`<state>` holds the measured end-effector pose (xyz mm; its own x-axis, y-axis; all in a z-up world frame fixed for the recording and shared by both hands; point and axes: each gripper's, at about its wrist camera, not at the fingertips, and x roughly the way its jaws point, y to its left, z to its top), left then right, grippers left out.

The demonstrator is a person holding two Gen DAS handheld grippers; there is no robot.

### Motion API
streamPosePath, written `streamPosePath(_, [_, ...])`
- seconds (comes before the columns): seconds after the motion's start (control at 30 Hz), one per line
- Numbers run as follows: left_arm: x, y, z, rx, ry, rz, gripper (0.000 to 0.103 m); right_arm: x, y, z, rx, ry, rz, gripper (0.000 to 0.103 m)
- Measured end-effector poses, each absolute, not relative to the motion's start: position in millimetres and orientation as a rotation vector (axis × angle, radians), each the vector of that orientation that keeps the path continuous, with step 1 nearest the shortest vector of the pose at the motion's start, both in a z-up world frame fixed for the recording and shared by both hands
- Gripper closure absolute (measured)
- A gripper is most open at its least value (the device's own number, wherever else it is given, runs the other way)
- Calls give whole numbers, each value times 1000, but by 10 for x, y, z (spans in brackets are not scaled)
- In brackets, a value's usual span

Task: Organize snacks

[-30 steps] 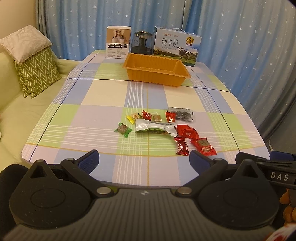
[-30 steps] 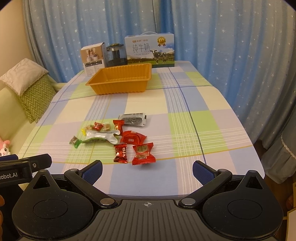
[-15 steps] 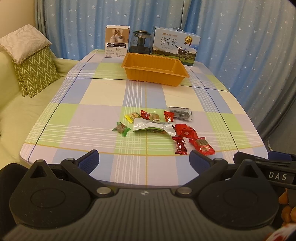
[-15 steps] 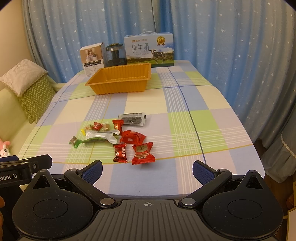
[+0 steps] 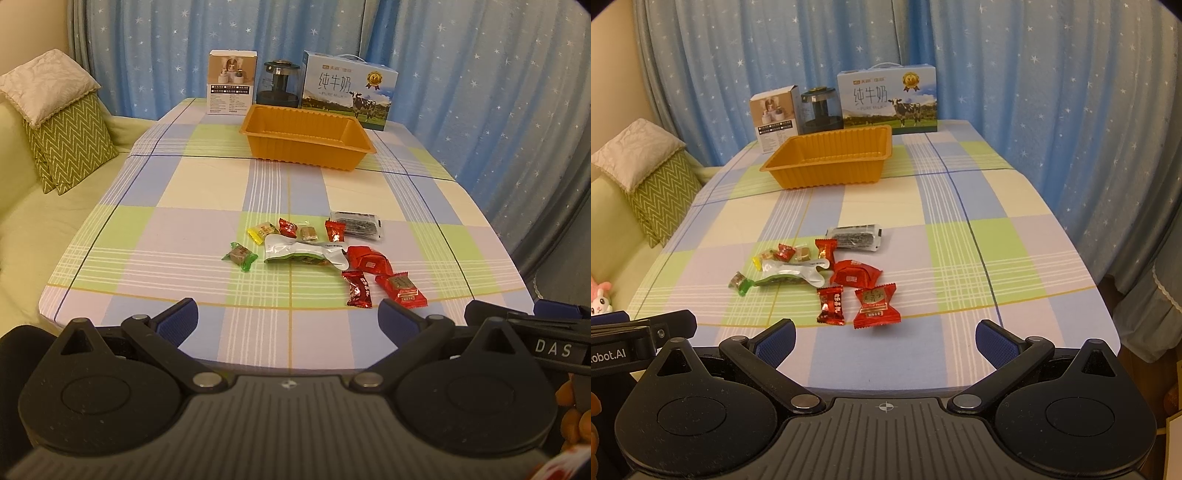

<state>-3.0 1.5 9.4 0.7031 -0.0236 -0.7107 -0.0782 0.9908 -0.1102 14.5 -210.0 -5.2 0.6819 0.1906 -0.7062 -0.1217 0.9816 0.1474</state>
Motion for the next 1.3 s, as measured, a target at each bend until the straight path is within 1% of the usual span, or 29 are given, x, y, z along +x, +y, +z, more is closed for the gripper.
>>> streamPosePath(0.93, [-30, 8, 93, -141, 792, 27, 0, 146, -2105, -54, 91, 802, 175, 0])
streamPosePath(1.3, [21, 79, -6, -161, 809, 26, 0, 179, -2094, -174, 95, 820, 176, 0])
